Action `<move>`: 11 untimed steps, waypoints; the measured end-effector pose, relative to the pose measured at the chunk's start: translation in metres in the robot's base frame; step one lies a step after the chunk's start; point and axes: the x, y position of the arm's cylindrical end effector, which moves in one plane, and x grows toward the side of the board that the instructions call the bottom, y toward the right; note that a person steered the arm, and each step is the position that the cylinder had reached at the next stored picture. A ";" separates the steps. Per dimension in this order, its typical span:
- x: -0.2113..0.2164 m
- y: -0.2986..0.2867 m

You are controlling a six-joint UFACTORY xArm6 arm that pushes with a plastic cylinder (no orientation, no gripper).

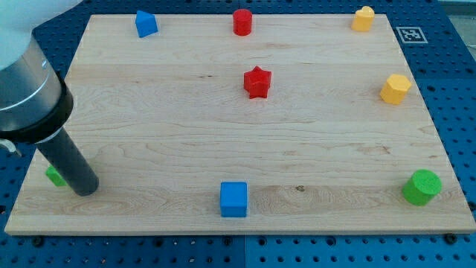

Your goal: Slightly move the green star towards up

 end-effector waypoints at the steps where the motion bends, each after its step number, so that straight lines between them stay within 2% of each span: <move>1: 0.006 0.002; 2: 0.016 -0.008; 3: 0.013 -0.040; 4: 0.009 -0.046; 6: 0.000 -0.014; 7: -0.018 -0.015; 11: -0.029 -0.036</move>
